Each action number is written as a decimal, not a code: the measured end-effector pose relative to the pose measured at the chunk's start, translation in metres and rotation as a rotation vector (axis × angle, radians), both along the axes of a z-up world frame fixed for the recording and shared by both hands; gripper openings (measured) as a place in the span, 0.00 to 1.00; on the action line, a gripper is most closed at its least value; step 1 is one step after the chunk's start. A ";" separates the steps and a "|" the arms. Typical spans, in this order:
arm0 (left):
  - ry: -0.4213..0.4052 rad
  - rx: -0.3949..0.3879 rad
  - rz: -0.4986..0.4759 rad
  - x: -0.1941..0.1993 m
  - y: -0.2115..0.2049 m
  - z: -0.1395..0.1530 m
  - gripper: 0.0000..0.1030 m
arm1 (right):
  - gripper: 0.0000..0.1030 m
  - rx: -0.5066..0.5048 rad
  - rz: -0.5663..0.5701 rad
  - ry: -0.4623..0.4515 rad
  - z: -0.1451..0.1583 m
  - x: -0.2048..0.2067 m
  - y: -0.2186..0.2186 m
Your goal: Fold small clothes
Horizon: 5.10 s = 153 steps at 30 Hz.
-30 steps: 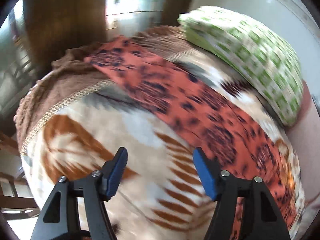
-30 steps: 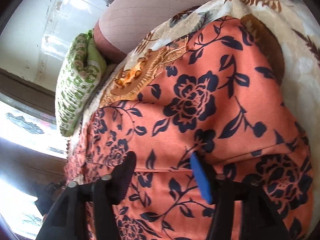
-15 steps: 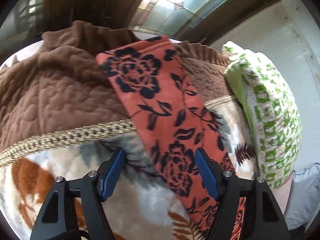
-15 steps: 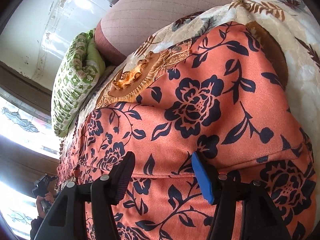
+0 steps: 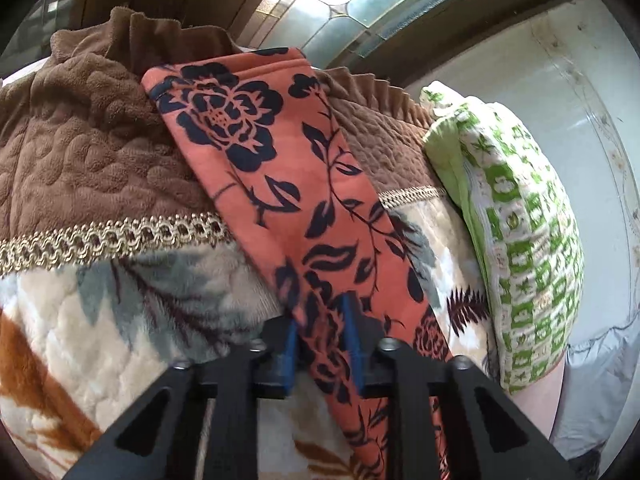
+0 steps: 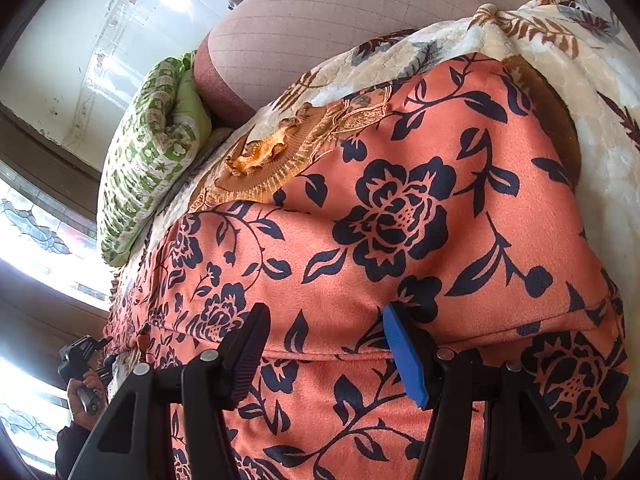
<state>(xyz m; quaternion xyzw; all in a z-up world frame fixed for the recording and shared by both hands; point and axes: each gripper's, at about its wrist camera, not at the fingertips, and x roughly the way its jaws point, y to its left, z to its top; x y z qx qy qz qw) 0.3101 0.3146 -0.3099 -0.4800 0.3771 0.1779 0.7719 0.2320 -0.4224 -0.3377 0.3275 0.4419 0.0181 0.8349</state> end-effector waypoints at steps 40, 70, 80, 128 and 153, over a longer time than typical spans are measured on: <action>-0.249 0.696 -0.920 -0.042 -0.389 0.127 0.70 | 0.58 0.014 -0.150 -0.182 0.061 -0.045 -0.067; 0.119 0.688 -0.780 0.015 -0.317 0.027 0.70 | 0.05 0.261 -0.043 -0.196 0.064 0.007 0.029; 0.124 0.710 -0.800 0.017 -0.323 0.026 0.73 | 0.17 0.681 -0.519 -0.111 -0.019 -0.071 -0.109; 0.099 0.707 -0.852 0.019 -0.327 0.026 0.73 | 0.28 -0.175 -0.267 0.005 0.042 0.012 -0.114; 0.027 0.673 -0.985 -0.027 -0.310 0.057 0.74 | 0.54 -0.131 -0.104 0.023 0.076 -0.162 -0.041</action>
